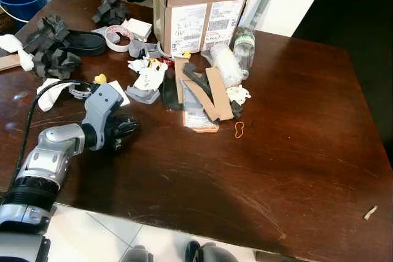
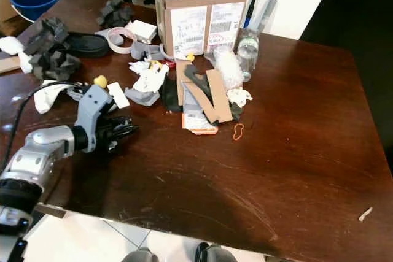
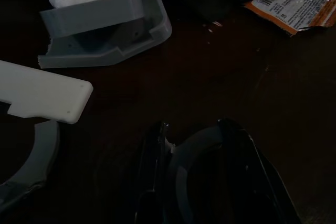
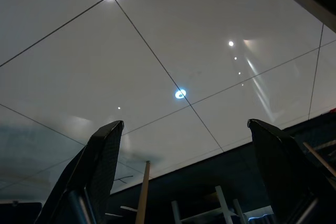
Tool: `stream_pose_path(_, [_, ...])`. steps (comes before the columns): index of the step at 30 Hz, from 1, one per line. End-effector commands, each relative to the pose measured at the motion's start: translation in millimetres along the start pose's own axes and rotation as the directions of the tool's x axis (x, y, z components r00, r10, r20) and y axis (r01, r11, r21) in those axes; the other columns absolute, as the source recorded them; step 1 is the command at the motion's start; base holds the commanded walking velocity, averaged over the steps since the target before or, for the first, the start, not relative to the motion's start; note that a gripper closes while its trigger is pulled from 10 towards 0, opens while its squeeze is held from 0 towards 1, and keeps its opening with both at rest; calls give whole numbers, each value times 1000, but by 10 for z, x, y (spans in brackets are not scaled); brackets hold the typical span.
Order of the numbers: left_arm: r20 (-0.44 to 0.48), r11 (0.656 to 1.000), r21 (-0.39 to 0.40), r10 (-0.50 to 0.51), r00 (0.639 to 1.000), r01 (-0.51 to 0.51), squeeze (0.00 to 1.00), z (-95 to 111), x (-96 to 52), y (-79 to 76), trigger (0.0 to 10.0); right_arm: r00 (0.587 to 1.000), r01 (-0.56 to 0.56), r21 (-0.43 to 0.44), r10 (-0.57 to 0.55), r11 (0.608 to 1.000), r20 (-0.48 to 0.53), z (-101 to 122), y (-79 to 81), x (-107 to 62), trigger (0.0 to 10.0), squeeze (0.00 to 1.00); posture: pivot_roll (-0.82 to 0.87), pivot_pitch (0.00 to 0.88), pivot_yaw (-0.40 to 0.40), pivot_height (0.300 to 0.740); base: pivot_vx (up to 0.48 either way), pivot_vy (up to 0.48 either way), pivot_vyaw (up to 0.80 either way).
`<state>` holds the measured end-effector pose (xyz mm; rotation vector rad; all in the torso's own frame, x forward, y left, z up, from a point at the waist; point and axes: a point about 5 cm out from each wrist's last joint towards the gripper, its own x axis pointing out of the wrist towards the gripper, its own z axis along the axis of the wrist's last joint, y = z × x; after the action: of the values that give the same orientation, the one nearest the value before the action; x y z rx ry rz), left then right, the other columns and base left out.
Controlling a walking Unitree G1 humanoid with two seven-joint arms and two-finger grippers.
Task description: Picking trash to rubbish bin
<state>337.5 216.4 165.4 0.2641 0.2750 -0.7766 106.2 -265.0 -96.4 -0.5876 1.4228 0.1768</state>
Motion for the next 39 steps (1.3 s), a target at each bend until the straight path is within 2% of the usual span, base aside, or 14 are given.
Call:
stream_pose_path(1, [-83,995,-81,-57,995,50,0,-268,78,-149,0,999,-13,-3,13,1000,-31,-80,52,7,10000,0,146,249,-96,740,0,0,0])
stream_pose_path(4, [-60,994,-94,-53,997,48,0,-248,75,-148,0,999,-13,-3,13,1000,-29,-70,53,7,10000,0,148,244,-95,740,0,0,0])
stream_pose_path(5, [74,989,-137,-50,996,60,0,-94,54,-147,0,1000,-13,-2,13,1000,-24,-51,58,7,10000,0,151,240,-97,740,0,0,0])
stream_pose_path(11, [270,977,-191,-37,962,92,0,156,-18,-129,0,1000,-12,-2,12,1000,-16,-21,64,7,10000,0,161,228,-97,740,0,0,0])
stream_pose_path(12, [442,964,-207,-62,895,168,0,378,-124,-173,0,1000,-11,-3,11,1000,-9,7,68,7,10000,0,169,221,-97,740,0,0,0])
stream_pose_path(13, [442,964,-207,-62,895,168,0,378,-124,-173,0,1000,-11,-3,11,1000,-9,7,68,7,10000,0,169,221,-97,740,0,0,0])
stream_pose_path(15, [574,944,-185,-122,809,274,0,528,-237,-278,0,1000,-11,-6,11,1000,-1,39,74,6,10000,0,178,211,-96,740,0,0,0])
stream_pose_path(22, [694,888,-88,-270,667,451,0,640,-403,-562,0,1000,-13,-5,13,1000,14,104,94,4,10000,0,193,194,-92,740,0,0,0])
stream_pose_path(24, [712,856,-59,-325,623,513,0,641,-427,-737,4118,1000,-14,-2,14,1000,21,131,103,3,10000,0,200,186,-88,740,0,0,0])
stream_pose_path(25, [712,856,-59,-325,623,513,0,641,-427,-737,4118,1000,-14,-2,14,1000,21,131,103,3,10000,0,200,186,-88,740,0,0,0])
stream_pose_path(26, [719,841,-58,-339,607,538,0,617,-418,-831,10000,1000,-14,1,14,1000,24,146,109,3,10000,0,206,182,-86,740,0,0,0])
stream_pose_path(28, [724,831,-62,-344,598,553,0,601,-411,-886,10000,1000,-14,2,14,1000,27,154,113,2,10000,0,206,182,-86,740,0,0,0])
stream_pose_path(30, [647,804,-114,-386,658,584,0,352,-327,-1124,10000,999,-17,5,17,1000,32,181,130,2,10000,0,217,175,-83,740,0,0,0])
stream_pose_path(39, [641,737,-277,-337,690,617,0,43,-281,-1379,10000,999,-28,5,27,1000,41,225,168,0,10000,0,233,171,-78,740,0,0,0])
